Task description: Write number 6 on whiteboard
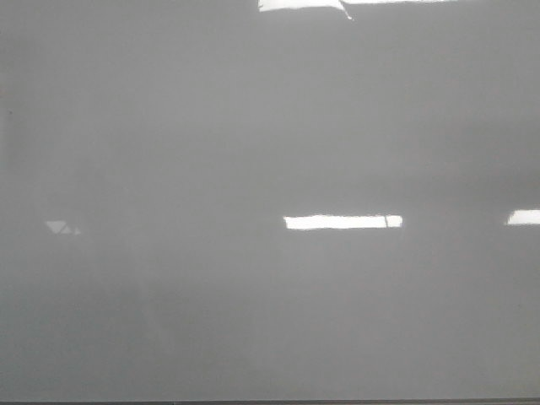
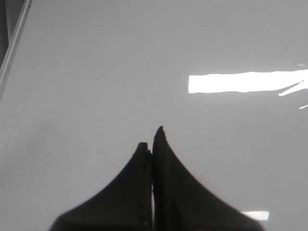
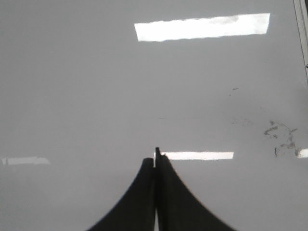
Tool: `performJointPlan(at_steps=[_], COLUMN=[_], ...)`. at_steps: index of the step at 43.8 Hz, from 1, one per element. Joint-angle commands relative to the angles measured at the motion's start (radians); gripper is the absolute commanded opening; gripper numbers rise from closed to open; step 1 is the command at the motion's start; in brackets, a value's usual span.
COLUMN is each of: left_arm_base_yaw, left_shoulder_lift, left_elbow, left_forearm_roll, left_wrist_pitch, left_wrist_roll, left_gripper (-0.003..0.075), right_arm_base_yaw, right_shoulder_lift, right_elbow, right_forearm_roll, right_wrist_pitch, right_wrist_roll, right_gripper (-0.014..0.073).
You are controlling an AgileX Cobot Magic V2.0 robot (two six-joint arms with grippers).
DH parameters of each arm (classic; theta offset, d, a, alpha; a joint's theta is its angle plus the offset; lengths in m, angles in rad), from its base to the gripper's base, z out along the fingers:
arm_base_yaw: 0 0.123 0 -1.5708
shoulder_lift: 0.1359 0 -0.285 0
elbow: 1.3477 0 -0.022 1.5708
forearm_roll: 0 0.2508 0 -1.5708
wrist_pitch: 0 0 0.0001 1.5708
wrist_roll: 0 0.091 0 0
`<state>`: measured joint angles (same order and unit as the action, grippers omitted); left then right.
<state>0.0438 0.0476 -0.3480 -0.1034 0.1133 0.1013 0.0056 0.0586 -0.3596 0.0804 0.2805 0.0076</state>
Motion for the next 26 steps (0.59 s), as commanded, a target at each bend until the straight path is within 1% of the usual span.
performJointPlan(at_steps=[1,10,13,16,21,26], left_arm_base_yaw=[0.001,0.001,0.001,0.001,0.001,0.001], left_shoulder_lift=[0.085,0.231,0.272,0.309,0.354,0.387], left_elbow=[-0.156,-0.363,-0.400,-0.412,-0.403,-0.382], left_forearm_roll=[0.002,0.024,0.024,0.024,0.024,0.024], left_wrist_pitch=[0.027,0.215,0.265,0.298,0.351,0.368], left_wrist_roll=[0.000,0.000,0.000,0.000,0.000,0.000], left_gripper=[-0.0020,-0.0020,-0.0020,-0.0020,-0.0020,-0.0020], right_arm_base_yaw=[0.001,0.001,0.001,0.001,0.001,0.001], right_shoulder_lift=[0.106,0.284,0.336,0.385,0.437,0.470], right_elbow=[-0.132,-0.329,-0.374,-0.397,-0.392,-0.392], right_forearm_roll=[-0.008,-0.008,-0.008,-0.008,-0.008,-0.008], right_wrist_pitch=[0.033,0.214,0.271,0.311,0.311,0.317], right_wrist_roll=[-0.008,-0.008,-0.008,-0.008,-0.008,-0.008], right_gripper=[-0.0069,-0.0069,-0.0069,-0.0069,-0.0069,-0.0069])
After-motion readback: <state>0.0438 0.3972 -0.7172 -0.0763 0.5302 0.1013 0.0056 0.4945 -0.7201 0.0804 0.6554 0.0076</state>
